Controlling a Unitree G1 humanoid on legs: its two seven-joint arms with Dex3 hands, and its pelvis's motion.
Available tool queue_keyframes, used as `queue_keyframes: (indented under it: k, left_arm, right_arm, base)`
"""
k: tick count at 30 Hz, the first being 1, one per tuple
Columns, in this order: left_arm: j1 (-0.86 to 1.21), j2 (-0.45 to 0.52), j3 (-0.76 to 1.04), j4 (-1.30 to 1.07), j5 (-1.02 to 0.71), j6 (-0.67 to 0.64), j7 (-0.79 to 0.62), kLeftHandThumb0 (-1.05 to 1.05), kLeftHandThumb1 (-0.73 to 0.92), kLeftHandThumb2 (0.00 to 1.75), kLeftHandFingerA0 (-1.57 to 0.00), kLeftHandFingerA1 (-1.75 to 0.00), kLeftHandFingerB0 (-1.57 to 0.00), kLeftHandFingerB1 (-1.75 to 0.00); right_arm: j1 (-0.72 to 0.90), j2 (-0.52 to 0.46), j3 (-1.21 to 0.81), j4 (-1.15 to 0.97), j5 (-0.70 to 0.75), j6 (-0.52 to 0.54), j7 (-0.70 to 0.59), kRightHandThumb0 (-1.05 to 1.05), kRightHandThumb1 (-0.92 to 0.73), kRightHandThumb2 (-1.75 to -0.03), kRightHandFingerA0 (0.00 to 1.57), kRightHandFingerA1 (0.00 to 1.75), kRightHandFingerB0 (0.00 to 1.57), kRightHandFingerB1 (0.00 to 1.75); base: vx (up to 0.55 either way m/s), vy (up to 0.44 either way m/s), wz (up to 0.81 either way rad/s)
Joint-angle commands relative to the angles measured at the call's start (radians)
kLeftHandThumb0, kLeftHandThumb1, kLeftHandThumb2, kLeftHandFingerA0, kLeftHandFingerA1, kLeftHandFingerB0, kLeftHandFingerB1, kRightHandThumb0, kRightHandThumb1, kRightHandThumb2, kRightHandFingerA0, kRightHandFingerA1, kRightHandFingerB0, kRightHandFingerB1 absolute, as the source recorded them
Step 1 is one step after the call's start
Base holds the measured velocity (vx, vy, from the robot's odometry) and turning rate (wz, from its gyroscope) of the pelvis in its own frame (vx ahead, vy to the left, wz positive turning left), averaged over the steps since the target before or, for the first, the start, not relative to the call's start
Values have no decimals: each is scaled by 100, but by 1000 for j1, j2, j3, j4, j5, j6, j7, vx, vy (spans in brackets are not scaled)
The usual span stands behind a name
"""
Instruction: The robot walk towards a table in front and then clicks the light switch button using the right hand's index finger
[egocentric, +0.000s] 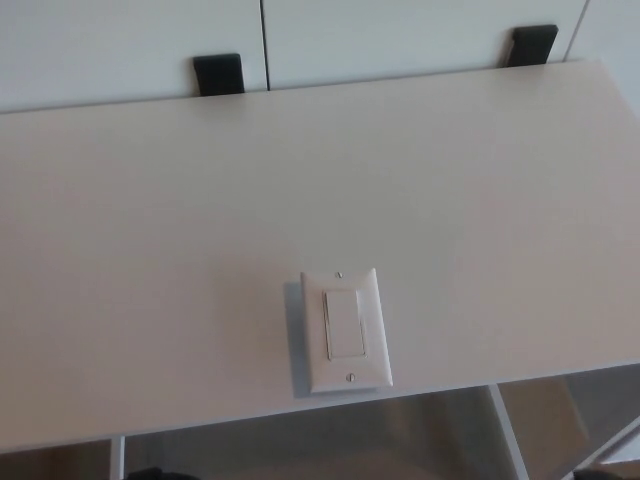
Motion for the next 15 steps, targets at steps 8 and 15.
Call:
queue_keyframes:
  k: [8, 15]
  left_arm:
    - [17, 3, 67, 14, -23, -30, 27, -17, 51, 92, -33, -57, -16, -49]
    - [50, -3, 70, 22, -17, -37, 31, -17, 51, 92, -31, -56, -14, -49]
  right_arm:
    - [-260, 112, -171, 497, 794, 86, 353, -77, -77, -108, 0, 29, 11, 34]
    - [-243, 104, -175, 550, 800, 29, 361, -81, -78, -109, 0, 28, 5, 34]
  base:
    - [0, 0, 0]
    - [0, 0, 0]
